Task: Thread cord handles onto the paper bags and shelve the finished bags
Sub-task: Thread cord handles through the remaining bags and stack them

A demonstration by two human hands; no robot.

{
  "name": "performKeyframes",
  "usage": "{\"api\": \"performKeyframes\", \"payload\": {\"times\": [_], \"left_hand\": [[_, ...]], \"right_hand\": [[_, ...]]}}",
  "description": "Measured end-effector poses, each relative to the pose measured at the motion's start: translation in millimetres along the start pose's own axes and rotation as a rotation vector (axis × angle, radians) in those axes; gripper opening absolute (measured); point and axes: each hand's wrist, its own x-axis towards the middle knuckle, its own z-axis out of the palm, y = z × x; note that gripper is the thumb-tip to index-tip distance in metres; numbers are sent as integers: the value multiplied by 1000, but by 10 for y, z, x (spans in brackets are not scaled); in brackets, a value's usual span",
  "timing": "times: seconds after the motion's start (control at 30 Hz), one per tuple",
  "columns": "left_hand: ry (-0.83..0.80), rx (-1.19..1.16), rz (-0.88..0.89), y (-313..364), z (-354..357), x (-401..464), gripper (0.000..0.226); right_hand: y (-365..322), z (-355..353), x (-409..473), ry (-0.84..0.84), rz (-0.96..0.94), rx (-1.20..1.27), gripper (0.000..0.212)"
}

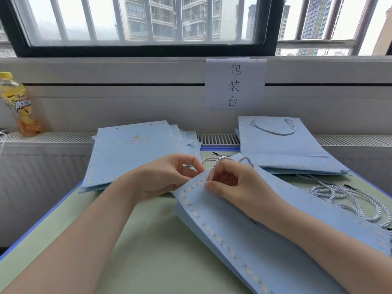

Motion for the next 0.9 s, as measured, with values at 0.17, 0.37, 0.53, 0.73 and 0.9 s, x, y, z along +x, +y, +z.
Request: {"api": "performKeyframes", "payload": {"times": [0.17,0.37,0.53,0.73,0.9], "left_hand": [[-100,-30,4,0,2,20,25],[-17,62,8,-6,37,48,23],[12,32,-17,39,22,38,15],[80,110,-152,50,64,35,20],[99,170,-190,34,92,35,12]], "right_hand": [[9,-26,1,33,-37,-61,29],[-6,-26,-16,36,-30,-27,22],[-96,-153,18,60,179,282,26],[-72,-218,89,123,286,701,24],[-127,-394,138,304,147,684,44]]}}
